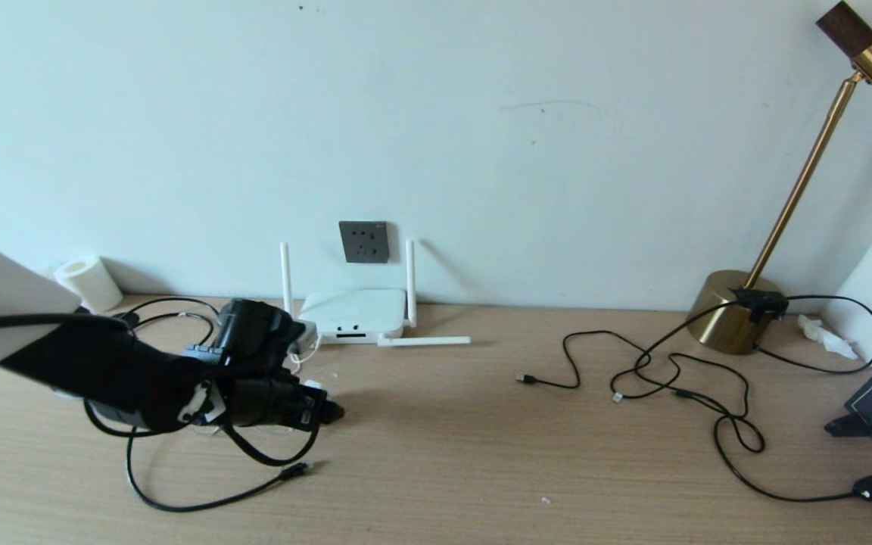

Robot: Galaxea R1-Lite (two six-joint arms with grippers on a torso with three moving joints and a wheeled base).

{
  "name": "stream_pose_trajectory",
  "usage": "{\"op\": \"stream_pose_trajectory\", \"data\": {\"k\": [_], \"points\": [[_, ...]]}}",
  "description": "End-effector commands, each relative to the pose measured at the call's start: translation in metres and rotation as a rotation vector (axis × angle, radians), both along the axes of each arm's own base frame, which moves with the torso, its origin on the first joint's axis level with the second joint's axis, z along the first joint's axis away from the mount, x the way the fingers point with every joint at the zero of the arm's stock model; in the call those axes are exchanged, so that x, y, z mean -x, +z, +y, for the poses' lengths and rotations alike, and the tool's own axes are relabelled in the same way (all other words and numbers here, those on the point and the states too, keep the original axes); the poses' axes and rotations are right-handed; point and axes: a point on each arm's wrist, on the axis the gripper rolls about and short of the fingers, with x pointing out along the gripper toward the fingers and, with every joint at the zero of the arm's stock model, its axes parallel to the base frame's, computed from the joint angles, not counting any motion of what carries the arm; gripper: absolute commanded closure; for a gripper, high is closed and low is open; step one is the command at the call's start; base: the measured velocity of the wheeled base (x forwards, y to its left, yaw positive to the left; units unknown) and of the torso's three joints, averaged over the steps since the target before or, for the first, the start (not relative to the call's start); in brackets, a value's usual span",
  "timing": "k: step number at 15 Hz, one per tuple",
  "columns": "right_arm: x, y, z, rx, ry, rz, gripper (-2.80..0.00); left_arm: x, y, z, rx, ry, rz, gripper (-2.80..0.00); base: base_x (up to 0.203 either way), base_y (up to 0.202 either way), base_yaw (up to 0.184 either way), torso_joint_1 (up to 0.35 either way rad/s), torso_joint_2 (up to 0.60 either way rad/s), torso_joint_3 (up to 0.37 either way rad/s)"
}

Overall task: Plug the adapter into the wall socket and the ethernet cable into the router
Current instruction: Plug plug into socket

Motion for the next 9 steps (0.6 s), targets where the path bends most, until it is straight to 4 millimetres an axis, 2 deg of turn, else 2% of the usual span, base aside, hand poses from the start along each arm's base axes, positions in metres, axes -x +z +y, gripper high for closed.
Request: {"op": "stream_pose_trajectory", "data": {"k": [1, 5, 6, 9], "points": [[-0.0001, 0.0001, 0.0000, 0.000, -0.001, 0.001, 0.00, 0.0014, -0.0011, 0.0026, -0.003, 0.005, 0.005, -2.80, 0.000, 0.000, 0.000, 0.000, 0.00, 0.000], [0.0000, 0.0001, 0.0000, 0.000, -0.001, -0.001, 0.00, -0.0003, -0.0022, 0.0036, -0.005, 0.007, 0.006, -2.80, 0.000, 0.000, 0.000, 0.000, 0.00, 0.000], [-0.0001, 0.0001, 0.0000, 0.000, -0.001, 0.001, 0.00, -0.0006, -0.0038, 0.0030, -0.008, 0.003, 0.010, 0.00, 0.000, 0.000, 0.000, 0.000, 0.00, 0.000], [0.0000, 0.0001, 0.0000, 0.000, 0.000, -0.001, 0.00, -0.0023, -0.0059, 0.0025, -0.010, -0.007, -0.003, 0.00, 0.000, 0.000, 0.000, 0.000, 0.00, 0.000]]}}
